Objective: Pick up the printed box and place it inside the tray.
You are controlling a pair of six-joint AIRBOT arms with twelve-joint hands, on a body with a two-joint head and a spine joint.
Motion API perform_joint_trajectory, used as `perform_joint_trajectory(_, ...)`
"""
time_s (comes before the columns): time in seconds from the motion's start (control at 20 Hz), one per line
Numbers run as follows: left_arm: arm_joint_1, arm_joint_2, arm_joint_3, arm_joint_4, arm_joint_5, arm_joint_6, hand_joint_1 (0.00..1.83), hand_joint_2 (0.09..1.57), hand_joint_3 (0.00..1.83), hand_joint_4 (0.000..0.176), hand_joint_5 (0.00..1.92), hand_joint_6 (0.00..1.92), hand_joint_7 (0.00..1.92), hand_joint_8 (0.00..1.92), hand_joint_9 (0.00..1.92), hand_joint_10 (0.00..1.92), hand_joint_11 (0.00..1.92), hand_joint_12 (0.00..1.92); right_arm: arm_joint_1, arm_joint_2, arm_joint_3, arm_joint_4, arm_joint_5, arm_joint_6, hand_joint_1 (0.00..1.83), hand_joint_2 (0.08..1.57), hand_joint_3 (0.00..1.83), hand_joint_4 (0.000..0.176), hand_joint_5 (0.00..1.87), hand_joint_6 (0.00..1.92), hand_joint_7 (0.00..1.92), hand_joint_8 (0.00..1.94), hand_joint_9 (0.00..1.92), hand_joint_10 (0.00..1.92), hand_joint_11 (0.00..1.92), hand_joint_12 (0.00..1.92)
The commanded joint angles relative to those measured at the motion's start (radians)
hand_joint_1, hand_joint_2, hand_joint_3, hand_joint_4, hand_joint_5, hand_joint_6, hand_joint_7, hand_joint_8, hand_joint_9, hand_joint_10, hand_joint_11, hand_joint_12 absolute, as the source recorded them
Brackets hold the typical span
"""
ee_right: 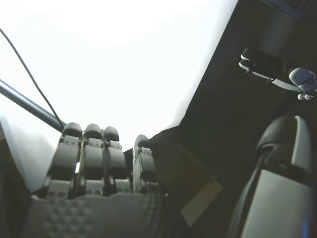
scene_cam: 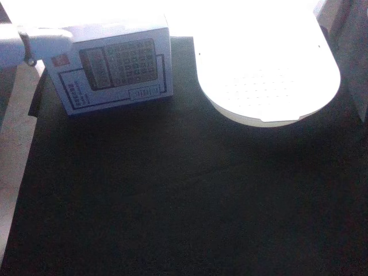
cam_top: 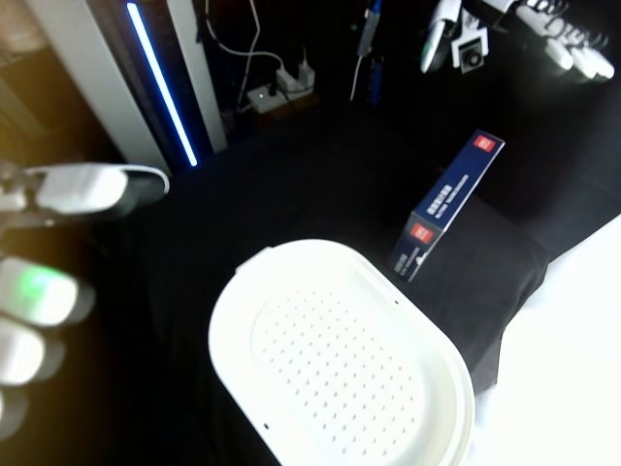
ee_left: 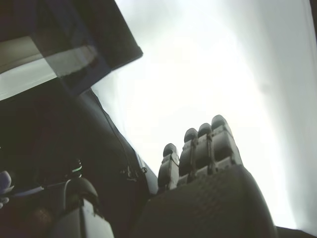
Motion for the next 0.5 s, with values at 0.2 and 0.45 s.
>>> perform_joint_trajectory(0.2,-0.045,-0.012,0.026,0.019,-0.056,-0.006,0.67,1.05,0.00,0.170,0.05,0.00,0.13,0.00,0.19,0.02,0.00,0.96,0.014,-0.003,0.011,0.020,0.113,0.004,0.53,0.97,0.04,0.167,0.09,0.01,0.09,0.01,0.10,0.01,0.00,0.47)
perform_joint_trajectory(0.45,-0.146,-0.074,0.088,0.071,0.102,-0.006,0.62,0.90,0.00,0.142,0.01,0.00,0.13,0.01,0.22,0.01,0.00,1.00,0.015,-0.006,0.011,0.018,0.113,0.004,0.57,0.88,0.00,0.170,0.08,0.00,0.10,0.00,0.09,0.00,0.00,0.49)
